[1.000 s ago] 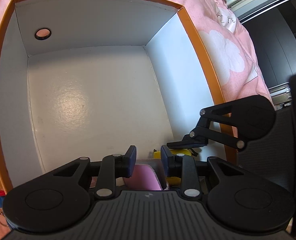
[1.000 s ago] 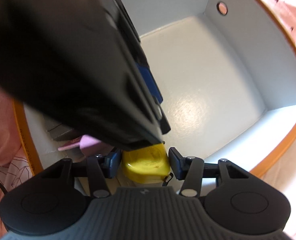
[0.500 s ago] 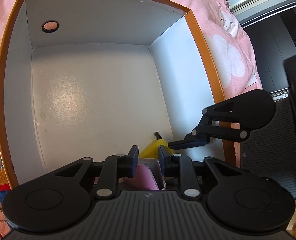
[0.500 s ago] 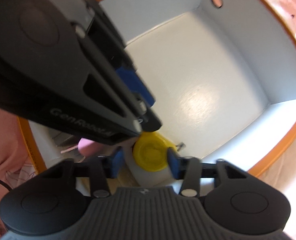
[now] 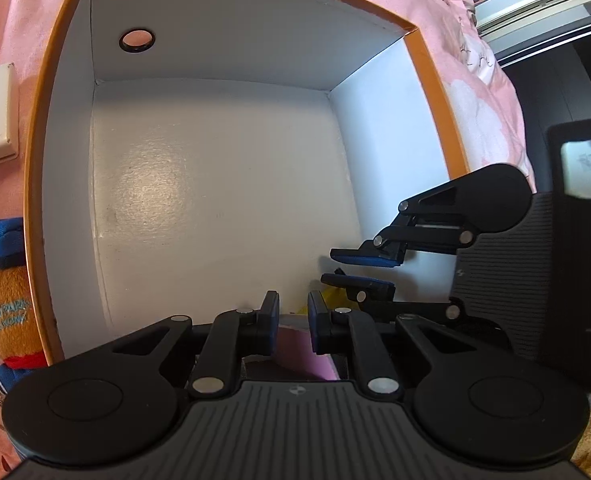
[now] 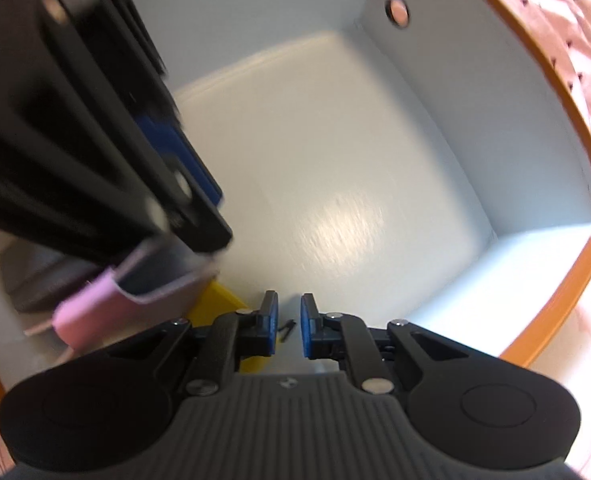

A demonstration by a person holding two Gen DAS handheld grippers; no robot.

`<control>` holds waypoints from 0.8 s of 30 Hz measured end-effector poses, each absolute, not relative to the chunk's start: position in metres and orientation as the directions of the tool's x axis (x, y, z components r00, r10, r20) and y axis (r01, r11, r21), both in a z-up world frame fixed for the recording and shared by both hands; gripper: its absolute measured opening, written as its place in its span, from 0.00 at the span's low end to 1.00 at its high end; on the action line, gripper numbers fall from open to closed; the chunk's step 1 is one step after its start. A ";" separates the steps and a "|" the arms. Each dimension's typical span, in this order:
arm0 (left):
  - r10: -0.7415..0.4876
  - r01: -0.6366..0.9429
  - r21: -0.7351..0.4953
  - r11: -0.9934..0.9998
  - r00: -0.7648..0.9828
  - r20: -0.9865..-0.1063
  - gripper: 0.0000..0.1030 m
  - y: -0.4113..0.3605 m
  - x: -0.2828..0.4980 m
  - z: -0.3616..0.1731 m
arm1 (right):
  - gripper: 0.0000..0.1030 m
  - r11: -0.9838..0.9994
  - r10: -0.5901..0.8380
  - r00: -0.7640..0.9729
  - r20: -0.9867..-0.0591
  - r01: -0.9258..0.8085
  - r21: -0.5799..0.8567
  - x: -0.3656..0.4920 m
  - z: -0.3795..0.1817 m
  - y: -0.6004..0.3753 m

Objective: Organize objects
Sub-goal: 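Lower the yellow tape measure into the orange box and open the right tool, then move both tools back toward the pile of plush toys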

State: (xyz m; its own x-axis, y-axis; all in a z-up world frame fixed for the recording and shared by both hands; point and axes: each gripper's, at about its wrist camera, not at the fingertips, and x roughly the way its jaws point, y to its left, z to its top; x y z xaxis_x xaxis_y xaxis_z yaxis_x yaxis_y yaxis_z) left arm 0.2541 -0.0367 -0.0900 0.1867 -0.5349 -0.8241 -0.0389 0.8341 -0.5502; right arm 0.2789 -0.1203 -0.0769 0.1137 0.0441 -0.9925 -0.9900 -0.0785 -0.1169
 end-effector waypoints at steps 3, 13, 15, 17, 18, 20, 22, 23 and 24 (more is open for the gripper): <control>-0.538 -0.037 -0.553 0.832 0.190 -0.821 0.16 -0.038 0.253 -0.088 | 0.11 -0.104 0.022 0.083 -0.996 -0.991 -0.085 0.275 -0.082 -0.124; -0.524 -0.021 -0.553 0.833 0.294 -0.800 0.16 -0.034 0.239 -0.076 | 0.08 -0.132 0.040 0.083 -0.996 -0.987 -0.088 0.270 -0.083 -0.133; -0.505 0.002 -0.537 0.844 0.343 -0.792 0.16 -0.035 0.232 -0.068 | 0.09 -0.106 0.058 0.100 -0.993 -0.989 -0.106 0.270 -0.078 -0.136; -0.478 0.024 -0.508 0.861 0.384 -0.790 0.16 -0.036 0.224 -0.059 | 0.11 -0.090 0.080 0.124 -0.989 -0.987 -0.131 0.266 -0.071 -0.140; -0.464 0.041 -0.493 0.869 0.411 -0.785 0.16 -0.034 0.217 -0.053 | 0.12 -0.086 0.090 0.138 -0.986 -0.986 -0.146 0.263 -0.068 -0.142; -0.448 0.080 -0.466 0.881 0.460 -0.767 0.17 -0.033 0.206 -0.039 | 0.20 -0.064 0.109 0.181 -0.977 -0.980 -0.188 0.257 -0.060 -0.146; -0.443 0.114 -0.451 0.885 0.505 -0.741 0.21 -0.034 0.198 -0.026 | 0.23 -0.026 0.129 0.212 -0.969 -0.976 -0.217 0.252 -0.052 -0.150; -0.443 0.127 -0.447 0.885 0.525 -0.727 0.22 -0.033 0.193 -0.020 | 0.24 -0.005 0.139 0.224 -0.965 -0.974 -0.227 0.250 -0.048 -0.152; -0.443 0.138 -0.444 0.885 0.542 -0.714 0.23 -0.032 0.188 -0.014 | 0.25 0.021 0.157 0.237 -0.959 -0.971 -0.236 0.247 -0.042 -0.154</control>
State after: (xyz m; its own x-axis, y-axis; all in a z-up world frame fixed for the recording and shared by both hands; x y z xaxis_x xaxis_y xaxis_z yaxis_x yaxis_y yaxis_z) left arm 0.1882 -0.0315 -0.0139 0.5421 -0.4426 -0.7143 0.1384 0.8855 -0.4436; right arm 0.2466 -0.1540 -0.0420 0.2368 0.1575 -0.9587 -0.9714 0.0209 -0.2365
